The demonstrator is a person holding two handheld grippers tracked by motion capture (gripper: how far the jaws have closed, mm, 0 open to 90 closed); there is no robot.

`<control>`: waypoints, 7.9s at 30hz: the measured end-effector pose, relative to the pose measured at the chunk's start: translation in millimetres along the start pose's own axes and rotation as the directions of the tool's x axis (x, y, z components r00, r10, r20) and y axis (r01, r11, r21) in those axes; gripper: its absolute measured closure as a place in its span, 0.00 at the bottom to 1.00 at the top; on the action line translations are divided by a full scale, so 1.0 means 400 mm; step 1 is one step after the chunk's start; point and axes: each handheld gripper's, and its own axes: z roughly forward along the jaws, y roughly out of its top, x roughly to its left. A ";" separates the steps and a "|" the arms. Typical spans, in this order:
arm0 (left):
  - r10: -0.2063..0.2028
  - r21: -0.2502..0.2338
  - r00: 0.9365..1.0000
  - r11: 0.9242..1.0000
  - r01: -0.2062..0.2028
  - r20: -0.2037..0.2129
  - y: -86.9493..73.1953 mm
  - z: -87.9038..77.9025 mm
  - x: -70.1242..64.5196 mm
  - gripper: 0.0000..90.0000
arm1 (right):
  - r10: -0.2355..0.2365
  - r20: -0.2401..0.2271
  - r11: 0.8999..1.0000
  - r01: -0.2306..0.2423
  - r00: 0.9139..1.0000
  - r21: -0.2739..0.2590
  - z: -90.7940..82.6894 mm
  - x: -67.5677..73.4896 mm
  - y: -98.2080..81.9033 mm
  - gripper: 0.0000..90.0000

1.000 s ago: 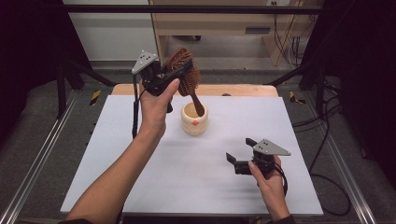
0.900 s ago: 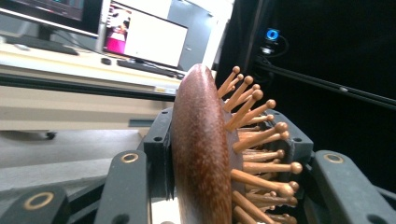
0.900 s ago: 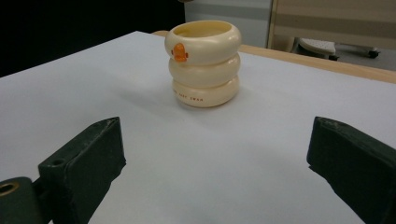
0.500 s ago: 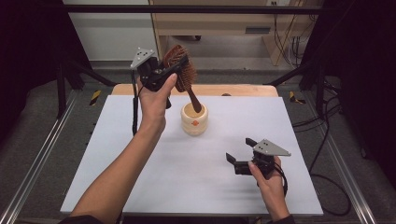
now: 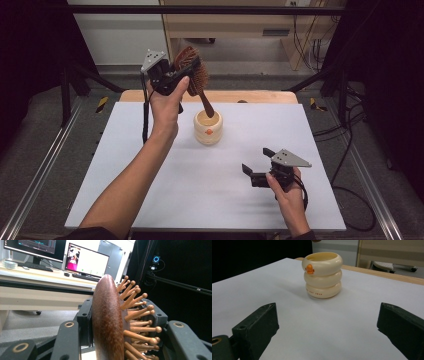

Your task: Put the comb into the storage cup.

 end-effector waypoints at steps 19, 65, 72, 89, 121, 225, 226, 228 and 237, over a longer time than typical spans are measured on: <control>0.021 0.008 1.000 1.000 -0.021 -0.011 -0.002 0.010 -0.004 0.56 | 0.007 -0.005 1.000 -0.007 1.000 0.001 0.000 0.000 -0.001 0.04; 0.132 0.055 0.990 0.990 -0.129 -0.043 -0.046 0.050 -0.029 0.56 | 0.010 -0.002 1.000 -0.010 1.000 0.001 0.002 0.001 -0.002 0.04; 0.135 0.060 0.990 0.989 -0.132 -0.048 -0.050 0.057 -0.028 0.56 | 0.028 -0.009 1.000 -0.029 1.000 -0.004 0.005 -0.001 -0.003 0.04; 0.147 0.067 0.988 0.987 -0.143 -0.056 -0.070 0.056 -0.025 0.56 | 0.024 -0.011 1.000 -0.024 1.000 -0.005 0.006 -0.002 -0.005 0.04; 0.142 0.084 0.988 0.987 -0.136 -0.064 -0.099 0.066 -0.005 0.55 | 0.018 -0.034 1.000 -0.019 0.999 -0.018 0.003 0.000 -0.005 0.04; 0.080 0.151 0.994 0.986 -0.068 -0.074 -0.224 0.101 0.014 0.55 | 0.018 -0.062 1.000 -0.019 0.998 -0.009 0.003 0.002 -0.007 0.04; 0.077 0.151 0.994 0.986 -0.065 -0.074 -0.224 0.101 0.015 0.55 | 0.018 -0.062 1.000 -0.019 0.998 -0.010 0.003 0.001 -0.007 0.04; 0.069 0.150 0.995 0.987 -0.057 -0.072 -0.226 0.100 0.017 0.55 | 0.018 -0.061 1.000 -0.019 0.998 -0.009 0.003 0.001 -0.007 0.04; 0.043 0.146 0.996 0.989 -0.032 -0.074 -0.232 0.100 0.020 0.55 | 0.019 -0.062 1.000 -0.020 0.998 -0.009 0.004 0.001 -0.007 0.04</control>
